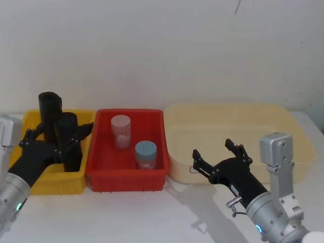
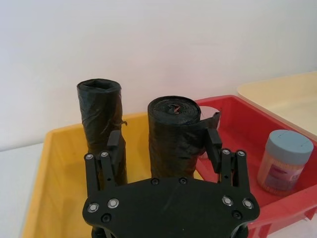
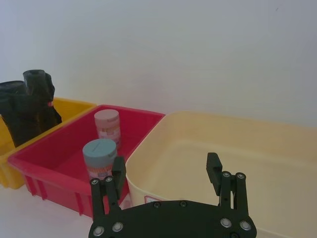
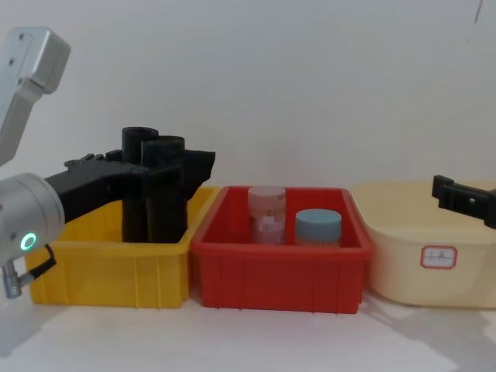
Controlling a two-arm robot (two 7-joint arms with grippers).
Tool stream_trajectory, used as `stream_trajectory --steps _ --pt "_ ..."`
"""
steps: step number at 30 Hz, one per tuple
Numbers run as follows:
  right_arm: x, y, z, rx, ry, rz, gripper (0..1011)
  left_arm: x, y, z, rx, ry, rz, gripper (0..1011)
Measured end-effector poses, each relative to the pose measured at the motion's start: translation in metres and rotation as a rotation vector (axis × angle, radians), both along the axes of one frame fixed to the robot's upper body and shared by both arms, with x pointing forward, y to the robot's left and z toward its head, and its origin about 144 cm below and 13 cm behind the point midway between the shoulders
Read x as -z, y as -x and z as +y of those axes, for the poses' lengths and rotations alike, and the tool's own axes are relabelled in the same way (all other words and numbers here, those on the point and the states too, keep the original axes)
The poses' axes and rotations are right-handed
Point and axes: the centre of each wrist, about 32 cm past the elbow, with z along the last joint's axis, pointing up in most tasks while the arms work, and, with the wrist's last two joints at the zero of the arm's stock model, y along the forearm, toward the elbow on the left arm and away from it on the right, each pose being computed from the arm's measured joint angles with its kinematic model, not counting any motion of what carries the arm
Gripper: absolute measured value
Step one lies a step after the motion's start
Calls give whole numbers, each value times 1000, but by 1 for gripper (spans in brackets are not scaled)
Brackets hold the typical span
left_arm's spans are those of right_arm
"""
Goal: Pick up the garbage bag with the one hand and transfer it to the other hand.
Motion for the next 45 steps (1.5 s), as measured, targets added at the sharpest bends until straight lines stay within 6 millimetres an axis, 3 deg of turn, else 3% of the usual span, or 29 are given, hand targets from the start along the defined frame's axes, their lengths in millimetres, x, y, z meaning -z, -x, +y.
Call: stream_trajectory --steps 13,29,36,45 --pt "0 0 0 0 0 0 1004 4 -18 0 49 31 21 989" --pt "0 0 0 0 0 0 1004 5 -27 2 86 60 28 555" --pt "0 0 0 0 0 0 1004 -4 -26 2 97 60 9 504" --pt "0 0 0 0 0 0 1004 -33 -17 8 110 16 -49 504"
